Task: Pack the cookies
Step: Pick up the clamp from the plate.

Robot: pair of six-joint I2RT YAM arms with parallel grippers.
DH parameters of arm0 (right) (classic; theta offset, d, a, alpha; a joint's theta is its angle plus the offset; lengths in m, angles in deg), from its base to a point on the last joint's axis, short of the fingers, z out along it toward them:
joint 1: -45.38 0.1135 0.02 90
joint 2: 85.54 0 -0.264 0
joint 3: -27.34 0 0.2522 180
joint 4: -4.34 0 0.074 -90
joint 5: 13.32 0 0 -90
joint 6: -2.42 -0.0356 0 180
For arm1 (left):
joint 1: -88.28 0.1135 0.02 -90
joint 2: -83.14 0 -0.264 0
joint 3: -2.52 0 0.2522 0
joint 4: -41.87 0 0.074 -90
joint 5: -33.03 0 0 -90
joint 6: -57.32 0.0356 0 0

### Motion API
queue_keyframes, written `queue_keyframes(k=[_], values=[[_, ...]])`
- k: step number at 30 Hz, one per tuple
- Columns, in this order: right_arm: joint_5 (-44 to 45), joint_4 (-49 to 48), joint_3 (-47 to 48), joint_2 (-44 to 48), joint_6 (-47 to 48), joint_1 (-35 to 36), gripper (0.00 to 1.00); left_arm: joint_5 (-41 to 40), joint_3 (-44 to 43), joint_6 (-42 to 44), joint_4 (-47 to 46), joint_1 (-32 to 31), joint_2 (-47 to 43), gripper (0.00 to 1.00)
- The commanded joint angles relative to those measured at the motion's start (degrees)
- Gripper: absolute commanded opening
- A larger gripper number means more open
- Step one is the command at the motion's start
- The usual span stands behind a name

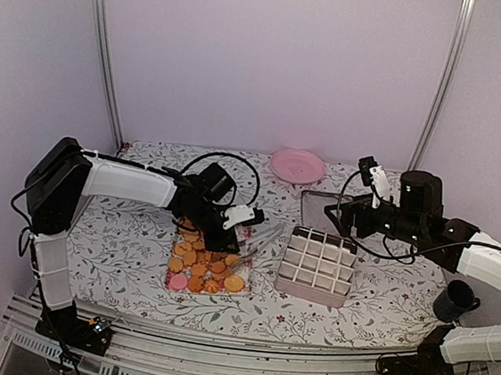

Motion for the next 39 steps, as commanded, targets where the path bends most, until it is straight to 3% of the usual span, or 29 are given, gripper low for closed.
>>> queue_keyframes(k=[1, 10, 15, 31, 34, 39], values=[[0.7, -0.2, 1.1, 0.3, -0.9, 0.9, 0.98, -4.4, -1.7, 0.4, 2.8, -0.7, 1.4, 0.33], [1.0, 0.2, 1.0, 1.1, -1.5, 1.5, 0.97, -6.6, -6.7, 0.9, 7.7, -2.1, 6.8, 0.13], [1.0, 0.4, 0.7, 2.0, -1.6, 1.7, 0.96, -6.5, -8.9, 0.3, 9.0, -2.6, 5.5, 0.00], [-1.6, -1.4, 1.9, 1.8, -2.6, 1.8, 0.99, -3.1, -13.3, -3.5, 12.1, -0.9, -1.1, 0.00], [-5.5, -3.2, 2.4, 1.7, -3.4, 1.7, 0.99, 0.4, -13.7, -5.7, 11.7, 2.5, -3.6, 0.00], [-16.8, -7.0, 4.2, -1.6, -5.9, 1.7, 0.99, 13.5, -14.5, -9.5, 9.8, 9.1, -10.1, 0.00]])
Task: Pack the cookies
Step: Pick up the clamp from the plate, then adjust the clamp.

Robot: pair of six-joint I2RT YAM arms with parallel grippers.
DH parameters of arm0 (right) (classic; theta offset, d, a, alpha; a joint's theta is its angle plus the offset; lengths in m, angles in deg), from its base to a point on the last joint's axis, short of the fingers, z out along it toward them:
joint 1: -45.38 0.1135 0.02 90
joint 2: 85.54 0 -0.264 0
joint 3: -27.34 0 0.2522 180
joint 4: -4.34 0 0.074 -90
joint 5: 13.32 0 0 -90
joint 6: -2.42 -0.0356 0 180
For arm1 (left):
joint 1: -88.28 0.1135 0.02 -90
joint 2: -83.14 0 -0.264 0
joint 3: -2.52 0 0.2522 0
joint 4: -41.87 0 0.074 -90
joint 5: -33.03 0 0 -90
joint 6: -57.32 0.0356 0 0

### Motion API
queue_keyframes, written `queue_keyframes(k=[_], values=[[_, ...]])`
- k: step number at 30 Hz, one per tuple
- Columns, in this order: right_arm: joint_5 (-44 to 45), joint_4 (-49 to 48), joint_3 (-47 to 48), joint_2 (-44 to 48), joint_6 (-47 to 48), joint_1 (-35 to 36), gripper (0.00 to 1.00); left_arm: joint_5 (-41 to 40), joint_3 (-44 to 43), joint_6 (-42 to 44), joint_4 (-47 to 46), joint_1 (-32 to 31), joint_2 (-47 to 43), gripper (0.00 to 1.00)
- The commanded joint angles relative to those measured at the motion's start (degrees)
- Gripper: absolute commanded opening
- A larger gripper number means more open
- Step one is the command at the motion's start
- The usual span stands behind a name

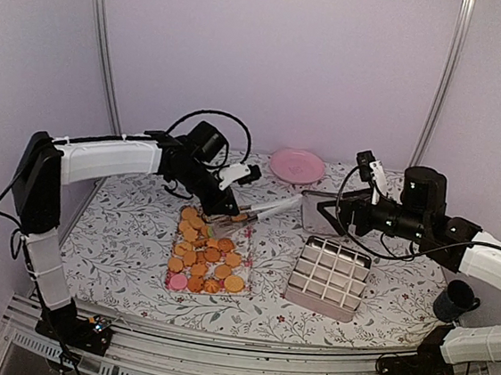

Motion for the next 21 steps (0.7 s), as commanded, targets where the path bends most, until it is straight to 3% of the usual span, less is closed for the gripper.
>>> queue_keyframes(k=[1, 13, 18, 21], values=[[-11.3, -5.8, 3.7, -3.2, -3.2, 0.4, 0.99, 13.4, -2.0, -4.8, -2.6, 6.1, -7.3, 0.00], [-37.0, -32.4, 8.8, -18.5, -18.3, -0.2, 0.99, 39.8, 5.7, -14.1, -11.9, 9.9, -16.3, 0.00], [-39.0, -49.0, 10.1, -23.7, -28.0, -0.1, 0.99, 45.2, 8.0, -19.1, -16.4, 9.9, -16.8, 0.00], [-37.8, -52.7, 11.0, -25.8, -30.8, 0.6, 0.99, 46.2, 8.9, -20.2, -17.8, 9.9, -16.8, 0.00]])
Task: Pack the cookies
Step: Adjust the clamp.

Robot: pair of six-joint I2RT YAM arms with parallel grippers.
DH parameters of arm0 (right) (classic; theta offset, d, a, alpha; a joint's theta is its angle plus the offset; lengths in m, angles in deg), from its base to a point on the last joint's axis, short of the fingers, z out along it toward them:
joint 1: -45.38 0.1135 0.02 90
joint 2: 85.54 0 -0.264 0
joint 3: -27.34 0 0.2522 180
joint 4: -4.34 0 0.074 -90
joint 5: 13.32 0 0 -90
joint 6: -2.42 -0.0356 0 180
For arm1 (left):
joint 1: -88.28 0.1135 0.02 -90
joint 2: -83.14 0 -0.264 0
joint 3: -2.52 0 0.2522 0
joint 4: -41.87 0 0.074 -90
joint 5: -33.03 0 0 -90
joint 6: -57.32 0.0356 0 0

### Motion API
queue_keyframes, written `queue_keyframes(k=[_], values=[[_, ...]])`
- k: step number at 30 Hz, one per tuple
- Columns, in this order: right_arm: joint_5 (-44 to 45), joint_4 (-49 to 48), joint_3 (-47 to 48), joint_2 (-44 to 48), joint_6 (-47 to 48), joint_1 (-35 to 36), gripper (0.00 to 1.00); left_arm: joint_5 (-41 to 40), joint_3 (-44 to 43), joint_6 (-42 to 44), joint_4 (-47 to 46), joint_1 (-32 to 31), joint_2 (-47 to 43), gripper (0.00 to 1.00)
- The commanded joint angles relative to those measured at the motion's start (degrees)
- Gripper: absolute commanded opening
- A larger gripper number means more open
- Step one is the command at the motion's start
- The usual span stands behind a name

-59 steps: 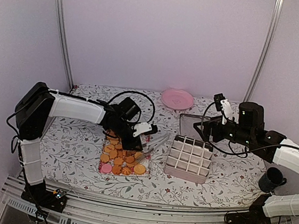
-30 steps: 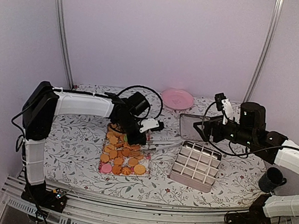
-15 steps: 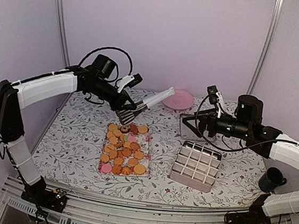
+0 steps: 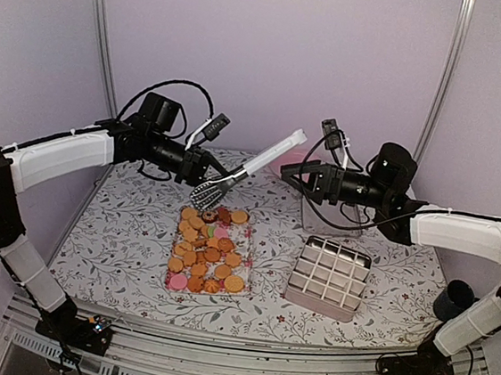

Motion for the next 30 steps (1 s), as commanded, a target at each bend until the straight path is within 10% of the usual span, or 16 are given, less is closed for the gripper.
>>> queue_keyframes(k=[1, 15, 30], values=[[-1.8, -12.5, 3.5, -3.0, -7.2, 1.0, 0.99, 6.1, 1.2, -3.9, -5.3, 0.4, -1.3, 0.00], [2.5, -18.1, 7.9, -10.9, -9.2, 4.5, 0.99, 9.1, 2.5, -6.0, -6.8, 0.4, -1.9, 0.00], [3.1, -20.0, 10.5, -15.3, -11.9, 5.5, 0.62, 8.3, 4.1, -5.1, -6.9, 1.8, -2.0, 0.00]])
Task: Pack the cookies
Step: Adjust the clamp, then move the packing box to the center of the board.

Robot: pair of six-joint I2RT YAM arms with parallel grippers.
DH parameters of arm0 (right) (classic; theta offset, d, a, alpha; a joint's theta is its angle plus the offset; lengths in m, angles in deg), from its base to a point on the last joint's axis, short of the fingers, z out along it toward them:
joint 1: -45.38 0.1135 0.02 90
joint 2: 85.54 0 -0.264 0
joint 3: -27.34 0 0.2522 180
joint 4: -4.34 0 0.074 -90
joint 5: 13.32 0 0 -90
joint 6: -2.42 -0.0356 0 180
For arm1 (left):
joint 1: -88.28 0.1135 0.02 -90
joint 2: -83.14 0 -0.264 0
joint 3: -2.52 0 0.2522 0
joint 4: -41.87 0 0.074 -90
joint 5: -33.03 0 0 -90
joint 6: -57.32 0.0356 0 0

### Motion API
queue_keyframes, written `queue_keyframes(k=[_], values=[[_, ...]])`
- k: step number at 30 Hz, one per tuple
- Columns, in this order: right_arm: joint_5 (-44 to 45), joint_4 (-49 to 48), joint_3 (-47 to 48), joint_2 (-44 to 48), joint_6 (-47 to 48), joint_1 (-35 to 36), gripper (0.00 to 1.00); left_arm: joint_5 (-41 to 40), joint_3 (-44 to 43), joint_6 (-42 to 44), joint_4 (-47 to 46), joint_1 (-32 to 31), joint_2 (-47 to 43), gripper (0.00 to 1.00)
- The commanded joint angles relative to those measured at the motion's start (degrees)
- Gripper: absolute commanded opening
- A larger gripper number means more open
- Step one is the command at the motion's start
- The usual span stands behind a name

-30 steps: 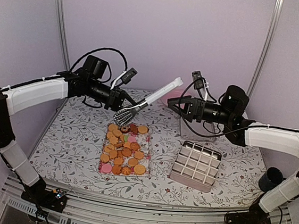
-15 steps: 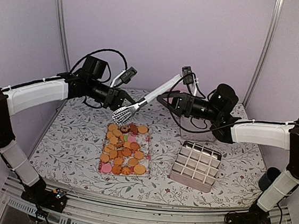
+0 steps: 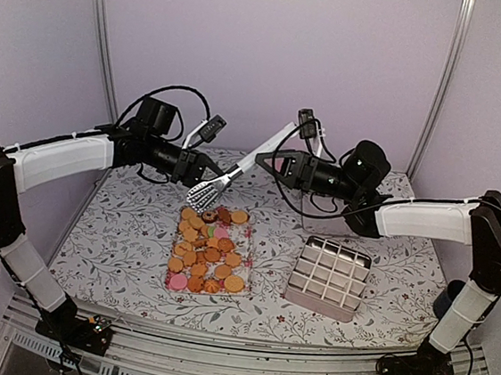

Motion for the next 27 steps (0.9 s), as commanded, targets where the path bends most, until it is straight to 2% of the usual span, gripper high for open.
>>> queue_keyframes(k=[1, 7, 8, 10, 11, 12, 15, 18, 22, 24, 27], values=[[1.7, -0.7, 1.2, -1.1, -0.7, 0.9, 0.62, 1.0, 1.0, 0.8, -1.5, 0.8, -2.0, 0.00], [5.7, 0.0, 1.4, -1.6, -1.0, 0.9, 0.53, 0.4, 1.3, 0.9, -1.7, 0.8, -2.0, 0.00], [5.7, 0.5, 1.4, -1.5, -1.0, 0.9, 0.59, 0.2, 1.3, 1.1, -1.7, 0.9, -2.1, 0.00], [4.8, 3.6, 1.5, -1.0, -0.3, 0.9, 0.90, -0.2, 1.5, 1.1, -1.7, 1.1, -2.2, 0.00], [4.8, 6.5, 1.3, -0.1, 1.0, 0.9, 0.99, -0.2, 1.6, 1.2, -1.7, 1.5, -2.3, 0.00], [5.6, 9.9, 0.5, 1.3, 2.3, 1.0, 0.99, -0.1, 1.8, 1.1, -1.8, 1.8, -2.4, 0.00], [14.1, 22.9, -4.8, 9.0, 8.6, 0.9, 0.99, 0.5, 2.8, 0.7, -2.6, 3.8, -3.3, 0.00], [26.9, 43.2, -8.9, 17.8, 13.1, 0.6, 0.99, 1.1, 4.0, 0.5, -3.6, 6.1, -4.2, 0.00], [45.3, 70.9, -9.7, 27.9, 13.5, -0.1, 0.99, 1.3, 4.5, 0.7, -3.7, 7.7, -4.8, 0.00], [53.1, 82.7, -9.9, 31.0, 12.1, -0.6, 0.95, 0.8, 4.8, 1.0, -3.6, 7.9, -5.1, 0.00], [59.3, 95.2, -11.7, 35.0, 8.6, -3.6, 0.86, -0.2, 5.2, 1.6, -3.4, 8.0, -5.4, 0.00]])
